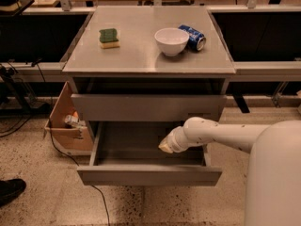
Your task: Open middle drawer
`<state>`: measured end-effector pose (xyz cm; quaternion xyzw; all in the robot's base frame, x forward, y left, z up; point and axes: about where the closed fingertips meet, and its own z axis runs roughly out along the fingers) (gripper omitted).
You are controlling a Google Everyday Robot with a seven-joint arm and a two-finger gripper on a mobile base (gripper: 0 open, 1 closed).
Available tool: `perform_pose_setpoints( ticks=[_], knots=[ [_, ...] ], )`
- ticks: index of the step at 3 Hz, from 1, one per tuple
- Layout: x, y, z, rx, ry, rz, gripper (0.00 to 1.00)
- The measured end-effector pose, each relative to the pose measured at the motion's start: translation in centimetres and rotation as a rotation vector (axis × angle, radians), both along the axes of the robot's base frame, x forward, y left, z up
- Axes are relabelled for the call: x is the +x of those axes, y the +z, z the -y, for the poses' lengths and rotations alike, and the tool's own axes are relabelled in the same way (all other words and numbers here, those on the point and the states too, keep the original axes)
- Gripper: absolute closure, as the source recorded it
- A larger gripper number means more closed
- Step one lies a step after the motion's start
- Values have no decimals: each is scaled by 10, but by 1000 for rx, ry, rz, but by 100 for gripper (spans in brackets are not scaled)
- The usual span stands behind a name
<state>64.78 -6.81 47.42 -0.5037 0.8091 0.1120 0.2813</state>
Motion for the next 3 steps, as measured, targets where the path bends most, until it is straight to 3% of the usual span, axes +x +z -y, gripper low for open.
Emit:
perform_pose_setpoints(
  ticks=[1,3],
  knots=[
    [-19,-18,17,-27,-39,-68,100],
    [-88,-34,46,-90,-111,-218,100]
  ],
)
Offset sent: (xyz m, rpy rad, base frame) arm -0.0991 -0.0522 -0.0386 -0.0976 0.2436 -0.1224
